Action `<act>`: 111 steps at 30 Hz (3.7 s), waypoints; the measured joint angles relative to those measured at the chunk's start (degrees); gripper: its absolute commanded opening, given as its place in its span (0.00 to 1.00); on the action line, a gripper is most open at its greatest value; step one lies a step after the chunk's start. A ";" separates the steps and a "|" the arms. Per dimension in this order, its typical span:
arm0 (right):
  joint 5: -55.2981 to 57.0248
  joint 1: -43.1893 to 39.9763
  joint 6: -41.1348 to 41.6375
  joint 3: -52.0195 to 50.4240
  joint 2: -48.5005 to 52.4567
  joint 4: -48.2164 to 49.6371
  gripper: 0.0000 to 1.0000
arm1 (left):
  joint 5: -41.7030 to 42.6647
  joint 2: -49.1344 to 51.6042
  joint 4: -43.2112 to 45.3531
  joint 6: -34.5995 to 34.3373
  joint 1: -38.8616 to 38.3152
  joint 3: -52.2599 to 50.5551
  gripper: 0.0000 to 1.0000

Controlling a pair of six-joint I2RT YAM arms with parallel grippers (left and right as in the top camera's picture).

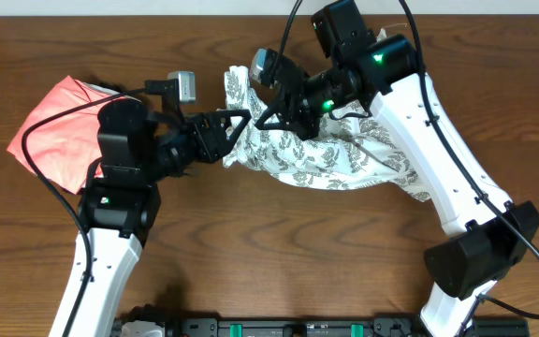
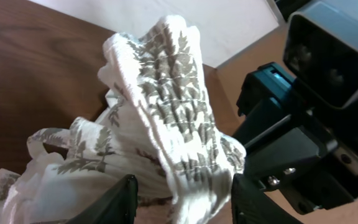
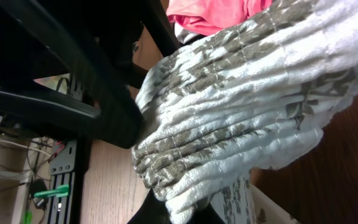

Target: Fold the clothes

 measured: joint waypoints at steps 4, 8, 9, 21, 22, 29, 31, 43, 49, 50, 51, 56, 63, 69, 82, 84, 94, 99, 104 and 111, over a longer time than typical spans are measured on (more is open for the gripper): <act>0.00 0.07 0.00 0.00 0.00 0.00 0.01 | 0.00 0.17 0.42 -0.09 0.00 0.02 0.09; 0.09 0.11 0.00 0.00 0.00 0.00 0.01 | -0.02 0.35 0.57 0.00 -0.04 0.02 0.06; 0.22 0.11 0.00 0.00 0.00 -0.02 0.01 | -0.02 0.35 0.57 -0.04 -0.04 0.02 0.06; 10.43 0.09 1.92 0.00 0.00 -0.50 0.25 | -0.02 0.35 0.59 0.00 -0.04 0.02 0.06; 14.05 0.04 3.72 0.00 0.00 -0.09 0.25 | -0.02 0.35 0.57 0.11 -0.04 0.02 0.06; 34.10 -4.72 19.41 0.00 -0.31 2.16 0.35 | -1.70 0.39 -1.25 1.88 2.12 0.02 0.06; 38.42 -8.07 24.20 0.00 -0.81 2.10 0.37 | -2.38 0.42 -1.79 2.10 4.04 0.02 0.06; 39.36 -29.03 39.23 -2.05 -3.08 -10.58 0.37 | -11.85 0.66 -7.41 6.08 15.50 0.02 0.06; 34.99 -28.81 38.91 -12.55 -3.52 -10.12 0.35 | -13.40 0.66 -7.43 6.40 15.52 0.02 0.06; 34.67 -28.44 38.69 -14.64 -3.54 -9.27 0.35 | -13.44 0.66 -7.43 6.47 15.52 0.02 0.06; 34.45 -27.91 38.49 -17.00 -3.54 -8.20 0.35 | -13.53 0.66 -7.41 6.47 15.52 0.02 0.06; 33.57 -24.26 36.83 -27.82 -3.52 -1.46 0.35 | -13.57 0.66 -7.56 6.49 15.50 0.02 0.06; 36.52 -19.98 35.32 -35.30 -3.52 1.57 0.35 | -13.57 0.66 -7.61 6.49 15.50 0.02 0.06; 41.31 -16.17 34.73 -37.27 -3.52 1.99 0.37 | -13.57 0.66 -7.61 6.49 15.50 0.02 0.06; 52.65 -13.00 31.17 -37.53 -3.52 0.87 0.45 | -13.57 0.66 -7.61 6.49 15.52 0.02 0.06; 53.35 -12.66 29.55 -38.18 -3.52 0.39 0.46 | -13.57 0.66 -7.61 6.49 15.50 0.02 0.06; 56.89 -11.17 25.14 -40.98 -3.52 -0.66 0.54 | -13.57 0.66 -7.61 6.49 15.50 0.02 0.06; 59.30 -11.17 24.41 -41.03 -3.52 3.63 0.57 | -13.57 0.66 -7.82 6.49 15.50 0.02 0.06; 60.13 -11.17 24.30 -41.83 -3.52 7.67 0.54 | -13.57 0.66 -8.50 6.49 15.52 0.02 0.06; 60.54 -11.17 24.83 -45.72 -3.52 11.89 0.01 | -13.55 0.66 -8.63 6.49 15.52 0.02 0.06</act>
